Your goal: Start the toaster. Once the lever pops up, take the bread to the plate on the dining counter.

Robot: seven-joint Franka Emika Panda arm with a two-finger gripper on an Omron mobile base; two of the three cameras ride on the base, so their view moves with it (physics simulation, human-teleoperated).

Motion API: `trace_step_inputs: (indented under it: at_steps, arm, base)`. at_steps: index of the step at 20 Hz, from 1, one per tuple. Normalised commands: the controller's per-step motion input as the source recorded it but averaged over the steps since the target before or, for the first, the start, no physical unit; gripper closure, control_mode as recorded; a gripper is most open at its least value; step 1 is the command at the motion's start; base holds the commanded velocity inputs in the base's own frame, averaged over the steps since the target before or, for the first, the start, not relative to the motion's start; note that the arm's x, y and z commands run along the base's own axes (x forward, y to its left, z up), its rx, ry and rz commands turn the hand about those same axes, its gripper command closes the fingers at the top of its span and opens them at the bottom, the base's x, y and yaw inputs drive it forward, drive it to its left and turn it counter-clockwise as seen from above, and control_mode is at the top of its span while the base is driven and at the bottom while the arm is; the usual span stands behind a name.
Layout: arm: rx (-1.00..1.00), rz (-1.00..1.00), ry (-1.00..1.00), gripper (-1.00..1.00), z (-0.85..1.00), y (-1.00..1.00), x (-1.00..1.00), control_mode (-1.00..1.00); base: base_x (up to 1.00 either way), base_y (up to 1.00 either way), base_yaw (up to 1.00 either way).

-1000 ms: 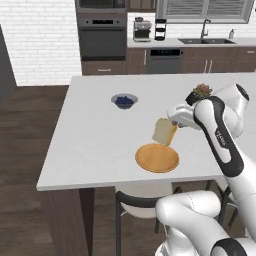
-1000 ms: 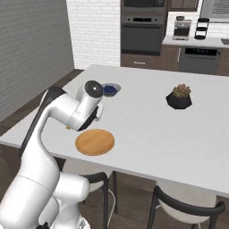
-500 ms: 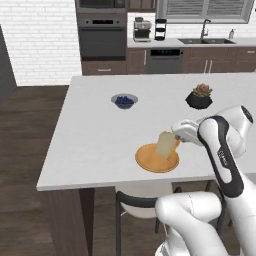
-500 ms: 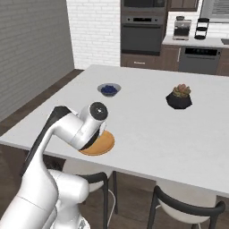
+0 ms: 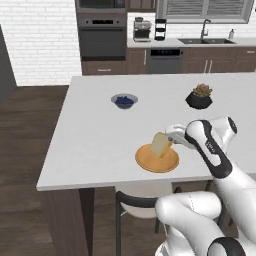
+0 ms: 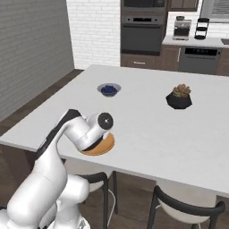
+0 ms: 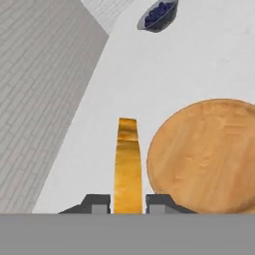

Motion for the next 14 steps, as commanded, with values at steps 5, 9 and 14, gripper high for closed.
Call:
trace_step_inputs:
  at_steps: [5,9,14]
  arm:
    - [0.01,0.06,0.09,1.0,-0.44,-0.06,0.63,-1.0]
    - [0.0,0.11,0.13,1.0,-0.49,0.0,0.19,-1.0]
    - [0.0,0.13,0.07,1.0,-0.27,0.0,0.16,-1.0]
  base:
    - [0.0,0.0,0.0]
    - [0.0,0.0,0.0]
    - [0.0,0.0,0.0]
